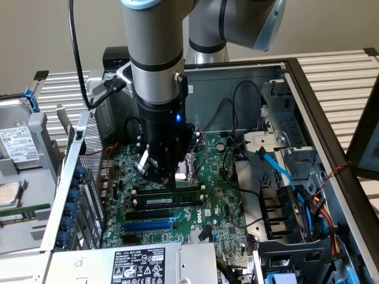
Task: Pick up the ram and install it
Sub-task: 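Press down the ram until it locks into place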
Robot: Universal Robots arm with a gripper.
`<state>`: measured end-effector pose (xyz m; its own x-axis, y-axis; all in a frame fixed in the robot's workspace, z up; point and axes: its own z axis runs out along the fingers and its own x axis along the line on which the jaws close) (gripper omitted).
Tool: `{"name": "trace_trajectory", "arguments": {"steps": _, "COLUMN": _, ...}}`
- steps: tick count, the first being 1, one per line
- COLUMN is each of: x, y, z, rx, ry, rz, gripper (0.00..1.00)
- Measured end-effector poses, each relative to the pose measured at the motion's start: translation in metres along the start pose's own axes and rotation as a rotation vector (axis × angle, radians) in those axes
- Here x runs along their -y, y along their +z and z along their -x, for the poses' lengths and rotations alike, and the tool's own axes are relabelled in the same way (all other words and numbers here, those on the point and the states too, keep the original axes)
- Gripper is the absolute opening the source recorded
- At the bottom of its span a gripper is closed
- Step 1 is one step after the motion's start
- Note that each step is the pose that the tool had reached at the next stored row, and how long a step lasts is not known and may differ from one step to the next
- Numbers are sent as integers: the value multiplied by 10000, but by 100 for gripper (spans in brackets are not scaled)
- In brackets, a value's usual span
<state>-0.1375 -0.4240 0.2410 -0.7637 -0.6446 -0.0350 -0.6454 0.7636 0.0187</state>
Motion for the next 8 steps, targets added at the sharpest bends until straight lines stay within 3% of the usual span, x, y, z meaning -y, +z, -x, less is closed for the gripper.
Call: {"name": "trace_trajectory", "arguments": {"steps": 8, "x": 0, "y": 0, "z": 0, "rx": 26, "ry": 1325, "rz": -46, "gripper": 10}}
